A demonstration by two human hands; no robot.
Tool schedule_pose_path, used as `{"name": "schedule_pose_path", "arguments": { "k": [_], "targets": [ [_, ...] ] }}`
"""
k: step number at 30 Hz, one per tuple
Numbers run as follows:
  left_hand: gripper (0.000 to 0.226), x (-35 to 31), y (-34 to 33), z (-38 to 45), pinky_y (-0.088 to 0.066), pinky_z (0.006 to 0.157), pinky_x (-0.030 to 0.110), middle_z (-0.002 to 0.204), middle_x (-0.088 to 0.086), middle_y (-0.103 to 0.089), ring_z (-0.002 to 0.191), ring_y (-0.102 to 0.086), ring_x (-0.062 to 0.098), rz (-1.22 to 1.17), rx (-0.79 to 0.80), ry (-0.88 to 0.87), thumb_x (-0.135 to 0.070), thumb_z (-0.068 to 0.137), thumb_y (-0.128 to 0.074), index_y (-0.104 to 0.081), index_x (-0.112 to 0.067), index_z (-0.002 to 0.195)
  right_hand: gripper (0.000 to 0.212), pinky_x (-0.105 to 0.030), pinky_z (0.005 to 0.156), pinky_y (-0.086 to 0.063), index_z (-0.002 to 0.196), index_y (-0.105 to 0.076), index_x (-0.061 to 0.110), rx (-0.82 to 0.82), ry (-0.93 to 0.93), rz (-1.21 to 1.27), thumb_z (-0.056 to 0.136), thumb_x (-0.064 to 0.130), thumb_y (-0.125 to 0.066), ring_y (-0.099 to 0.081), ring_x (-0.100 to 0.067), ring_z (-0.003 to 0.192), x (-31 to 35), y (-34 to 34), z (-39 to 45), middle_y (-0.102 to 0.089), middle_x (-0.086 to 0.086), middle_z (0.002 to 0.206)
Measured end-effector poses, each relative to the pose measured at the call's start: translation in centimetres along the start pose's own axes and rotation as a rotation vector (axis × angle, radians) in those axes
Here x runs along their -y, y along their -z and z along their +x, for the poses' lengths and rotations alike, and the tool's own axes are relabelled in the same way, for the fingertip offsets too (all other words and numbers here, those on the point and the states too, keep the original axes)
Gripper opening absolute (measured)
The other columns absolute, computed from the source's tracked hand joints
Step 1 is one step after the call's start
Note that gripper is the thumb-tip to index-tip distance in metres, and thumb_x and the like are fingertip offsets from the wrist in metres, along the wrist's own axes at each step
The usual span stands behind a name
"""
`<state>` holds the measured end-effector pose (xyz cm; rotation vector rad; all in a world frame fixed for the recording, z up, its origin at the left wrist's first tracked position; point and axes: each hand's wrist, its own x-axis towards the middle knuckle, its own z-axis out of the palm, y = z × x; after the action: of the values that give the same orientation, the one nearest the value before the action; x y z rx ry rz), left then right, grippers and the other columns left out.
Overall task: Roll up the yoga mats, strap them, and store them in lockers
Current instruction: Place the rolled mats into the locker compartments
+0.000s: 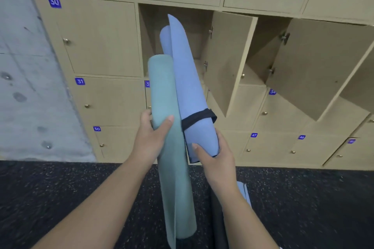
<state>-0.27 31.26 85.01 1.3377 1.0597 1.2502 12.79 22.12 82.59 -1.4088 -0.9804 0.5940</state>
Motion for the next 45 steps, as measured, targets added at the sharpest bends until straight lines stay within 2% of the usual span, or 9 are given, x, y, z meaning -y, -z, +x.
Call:
{"name": "schedule_pose_path", "arguments": {
  "k": [3, 7, 12, 17, 24, 28, 34, 37, 45],
  "targets": [
    [0.038, 1.3, -1.8, 3.7, -0.051, 0.074, 0.022, 0.106, -0.01, -0.062, 0.087, -0.063, 0.001, 0.017, 0.054, -0.003, -0.031, 0.087, -0.068, -0.047, -0.027, 0.119, 0.049, -0.004, 0.07, -0.043, 0.125, -0.05, 0.037, -0.022, -0.009, -0.005, 0.083, 0.02, -0.069, -0.055, 0.016, 0.093, -1.6, -0.7, 4.3, -0.06, 0.028, 0.106],
    [0.07, 2.8, -3.6, 9.9, -0.055, 0.087, 0.037, 0.118, -0.002, -0.061, 0.102, -0.064, 0.01, 0.069, 0.167, 0.012, -0.037, 0.065, -0.079, -0.047, -0.031, 0.126, 0.048, -0.013, 0.074, -0.047, 0.128, -0.051, 0.032, -0.021, -0.015, -0.009, 0.083, 0.021, -0.068, -0.058, 0.006, 0.097, -3.5, -2.0, 11.1, -0.062, 0.021, 0.109],
    [0.087, 3.8, -4.6, 17.6, -0.055, 0.081, 0.029, 0.118, -0.012, -0.061, 0.108, -0.062, 0.009, 0.05, 0.276, 0.064, -0.013, 0.074, -0.081, -0.027, -0.04, 0.136, 0.037, -0.02, 0.073, -0.05, 0.117, -0.056, 0.029, 0.063, 0.005, -0.009, 0.083, 0.022, -0.07, -0.061, -0.001, 0.09, -4.8, -4.7, 19.7, -0.066, 0.017, 0.1],
    [0.084, 6.0, -3.8, 23.8, -0.049, 0.072, 0.012, 0.118, -0.012, -0.051, 0.104, -0.056, 0.0, 0.066, 0.141, 0.039, -0.006, 0.079, -0.074, -0.019, -0.035, 0.136, 0.04, -0.014, 0.074, -0.048, 0.116, -0.053, 0.038, 0.124, 0.001, -0.041, 0.084, 0.019, -0.069, -0.059, 0.006, 0.092, -6.5, -8.1, 25.5, -0.064, 0.022, 0.102],
    [0.057, 9.2, -1.9, 37.5, -0.044, 0.057, 0.014, 0.105, 0.0, -0.051, 0.082, -0.054, 0.003, 0.202, 0.069, 0.159, -0.01, 0.083, -0.072, -0.023, -0.014, 0.11, 0.038, -0.014, 0.064, -0.048, 0.109, -0.05, 0.049, 0.075, -0.054, -0.13, 0.085, 0.023, -0.066, -0.059, 0.01, 0.083, -8.2, -13.7, 35.6, -0.064, 0.029, 0.093],
    [0.058, 10.0, -1.2, 46.2, -0.046, 0.06, 0.019, 0.104, 0.001, -0.056, 0.082, -0.058, 0.006, 0.217, 0.111, 0.141, -0.009, 0.08, -0.072, -0.033, -0.01, 0.123, 0.036, -0.02, 0.062, -0.05, 0.092, -0.047, 0.054, -0.008, -0.076, -0.179, 0.085, 0.025, -0.066, -0.06, 0.007, 0.075, -8.3, -16.9, 41.0, -0.063, 0.026, 0.084],
    [0.063, 11.3, -1.1, 55.3, -0.044, 0.069, 0.024, 0.113, 0.0, -0.05, 0.092, -0.055, 0.012, 0.373, 0.197, 0.102, -0.033, 0.071, -0.07, -0.04, -0.023, 0.125, 0.028, -0.008, 0.05, -0.042, 0.106, -0.053, 0.04, -0.138, -0.117, -0.186, 0.085, 0.027, -0.066, -0.059, 0.007, 0.072, -9.6, -21.1, 46.7, -0.066, 0.018, 0.086],
    [0.064, 12.5, -2.4, 58.4, -0.047, 0.074, 0.029, 0.119, 0.003, -0.054, 0.1, -0.057, 0.019, 0.387, 0.248, 0.133, -0.025, 0.077, -0.068, -0.04, -0.02, 0.134, 0.027, -0.012, 0.05, -0.043, 0.109, -0.053, 0.037, -0.18, -0.162, -0.224, 0.085, 0.03, -0.065, -0.06, 0.005, 0.07, -10.8, -22.1, 48.9, -0.065, 0.017, 0.083],
    [0.049, 15.4, -6.2, 66.9, -0.053, 0.062, 0.035, 0.094, -0.001, -0.061, 0.076, -0.065, 0.024, 0.43, 0.296, 0.239, -0.017, 0.089, -0.055, -0.022, -0.035, 0.12, 0.03, -0.017, 0.058, -0.042, 0.115, -0.055, 0.029, -0.162, -0.198, -0.291, 0.087, 0.037, -0.062, -0.059, 0.0, 0.082, -14.7, -23.8, 58.0, -0.064, 0.013, 0.096]
  ]
}}
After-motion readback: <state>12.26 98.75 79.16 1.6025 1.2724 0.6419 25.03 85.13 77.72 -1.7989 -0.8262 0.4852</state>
